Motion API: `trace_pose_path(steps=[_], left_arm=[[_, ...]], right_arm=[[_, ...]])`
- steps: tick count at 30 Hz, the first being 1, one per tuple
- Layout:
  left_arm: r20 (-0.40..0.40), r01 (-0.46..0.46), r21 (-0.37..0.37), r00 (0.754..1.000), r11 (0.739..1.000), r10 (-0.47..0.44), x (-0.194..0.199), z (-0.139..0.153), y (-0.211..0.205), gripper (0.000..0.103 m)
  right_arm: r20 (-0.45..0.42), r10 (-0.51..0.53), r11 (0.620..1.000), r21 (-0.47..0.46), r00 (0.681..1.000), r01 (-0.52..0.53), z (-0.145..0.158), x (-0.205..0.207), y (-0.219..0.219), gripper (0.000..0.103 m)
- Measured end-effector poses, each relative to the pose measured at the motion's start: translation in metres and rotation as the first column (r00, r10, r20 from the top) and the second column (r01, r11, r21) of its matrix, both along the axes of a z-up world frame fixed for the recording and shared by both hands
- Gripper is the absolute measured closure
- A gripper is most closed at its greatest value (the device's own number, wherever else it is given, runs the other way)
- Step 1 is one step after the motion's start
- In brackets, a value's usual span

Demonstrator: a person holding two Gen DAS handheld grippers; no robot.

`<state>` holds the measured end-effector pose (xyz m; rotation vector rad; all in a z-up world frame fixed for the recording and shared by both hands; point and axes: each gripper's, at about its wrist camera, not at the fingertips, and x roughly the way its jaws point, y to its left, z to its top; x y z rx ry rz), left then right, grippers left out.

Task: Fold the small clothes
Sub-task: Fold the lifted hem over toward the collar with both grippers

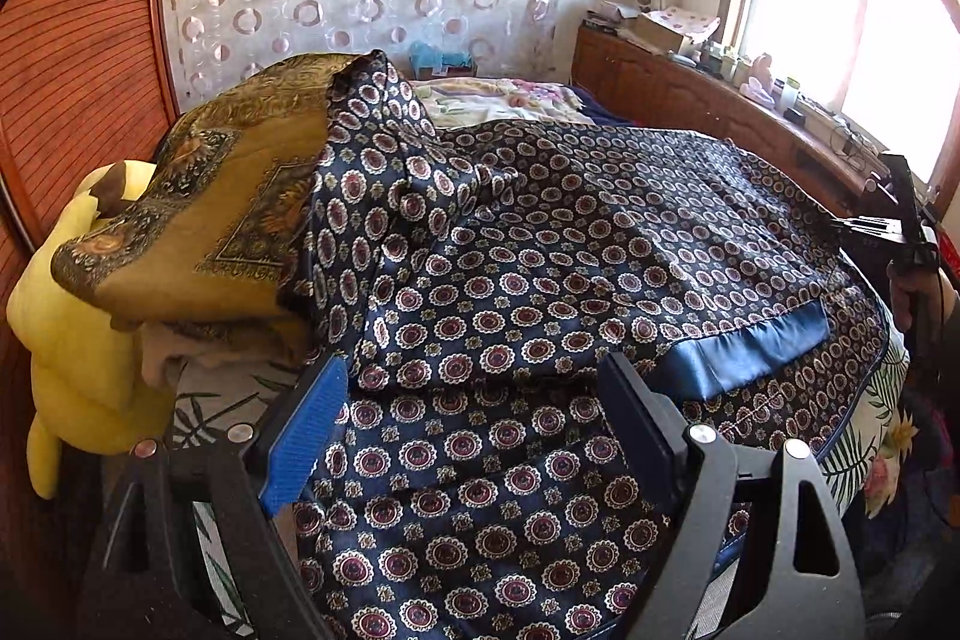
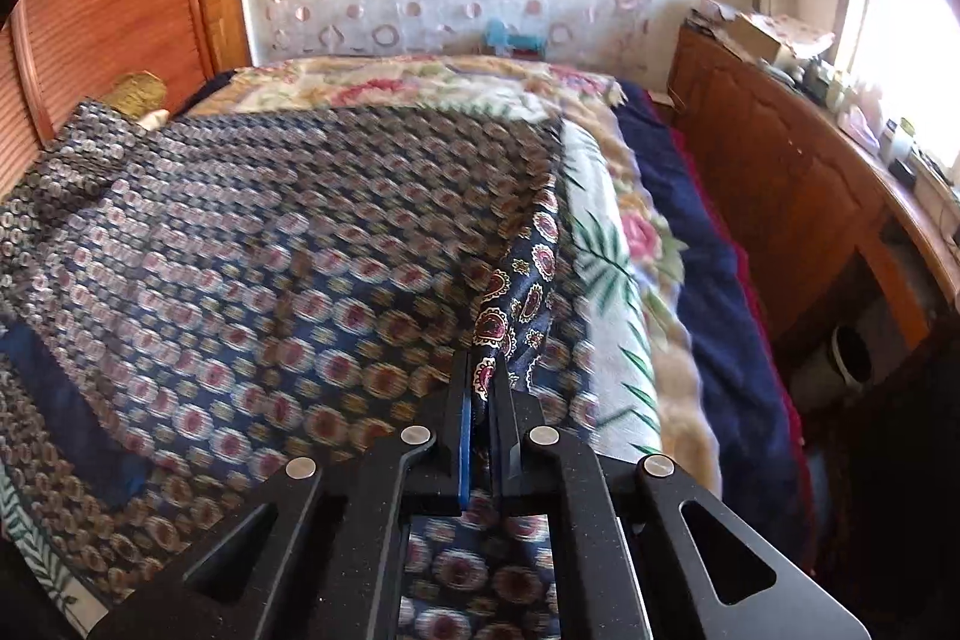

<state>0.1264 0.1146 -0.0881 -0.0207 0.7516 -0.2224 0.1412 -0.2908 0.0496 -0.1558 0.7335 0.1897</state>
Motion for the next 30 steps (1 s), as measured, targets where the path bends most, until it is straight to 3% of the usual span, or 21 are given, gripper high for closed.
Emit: trace_pose_path(steps=[8, 15, 24, 30], left_arm=[[0.028, -0.014, -0.009, 1.000, 1.000, 0.014, -0.006, 0.009, 0.009, 0.018], [0.043, -0.049, 0.029, 0.998, 0.998, 0.048, 0.005, 0.017, 0.016, 0.050], [0.050, -0.110, 0.114, 0.993, 0.987, 0.105, 0.033, 0.017, 0.028, 0.052], [0.024, -0.100, 0.124, 0.995, 0.987, 0.098, 0.048, 0.014, 0.029, 0.077]], right_arm=[[-0.026, -0.021, 1.000, -0.023, 0.999, 0.020, -0.018, 0.006, 0.006, 0.099], [-0.023, -0.029, 0.999, -0.016, 0.999, 0.028, -0.023, 0.011, 0.010, 0.099], [-0.013, -0.031, 0.998, -0.052, 0.999, 0.031, -0.026, 0.008, 0.019, 0.099], [-0.011, -0.032, 0.998, -0.056, 0.999, 0.031, -0.026, 0.007, 0.021, 0.099]])
